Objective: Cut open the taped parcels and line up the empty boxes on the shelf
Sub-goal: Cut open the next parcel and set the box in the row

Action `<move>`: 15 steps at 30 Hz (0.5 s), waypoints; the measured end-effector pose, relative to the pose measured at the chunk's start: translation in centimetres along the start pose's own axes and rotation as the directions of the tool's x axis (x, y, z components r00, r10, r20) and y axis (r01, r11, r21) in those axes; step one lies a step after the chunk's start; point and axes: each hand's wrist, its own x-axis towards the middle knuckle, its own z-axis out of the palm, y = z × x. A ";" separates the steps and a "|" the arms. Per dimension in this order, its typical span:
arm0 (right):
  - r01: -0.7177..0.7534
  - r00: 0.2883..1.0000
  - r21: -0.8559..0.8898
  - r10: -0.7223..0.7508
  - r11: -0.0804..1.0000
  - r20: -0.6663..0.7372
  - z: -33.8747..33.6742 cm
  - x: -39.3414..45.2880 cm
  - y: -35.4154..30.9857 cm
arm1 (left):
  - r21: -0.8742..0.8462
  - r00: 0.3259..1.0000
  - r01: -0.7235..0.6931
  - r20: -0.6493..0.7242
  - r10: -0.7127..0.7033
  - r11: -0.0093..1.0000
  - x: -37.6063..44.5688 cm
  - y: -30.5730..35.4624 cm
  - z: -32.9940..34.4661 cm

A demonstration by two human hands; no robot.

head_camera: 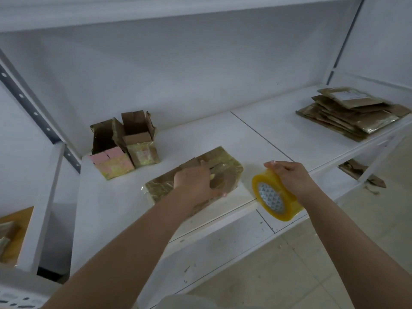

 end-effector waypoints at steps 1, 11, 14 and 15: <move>0.001 1.000 0.003 -0.001 1.000 -0.005 -0.1 -0.1 0.0 | 0.034 1.000 0.002 0.010 -0.002 0.999 0.1 0.5 0.8; -0.045 0.996 -0.023 0.043 0.999 -0.076 -1.2 -0.3 1.4 | -0.087 0.922 -0.377 0.058 0.382 0.922 0.1 -3.5 -1.1; -0.044 0.996 -0.029 0.042 0.999 -0.076 -0.6 -0.5 0.8 | -0.126 0.960 -0.279 -0.063 0.273 0.952 -0.9 -0.5 -1.3; -0.043 0.996 -0.038 0.040 0.998 -0.077 -0.5 -0.5 0.7 | -0.116 0.970 -0.240 -0.081 0.231 0.964 -1.2 0.4 -1.3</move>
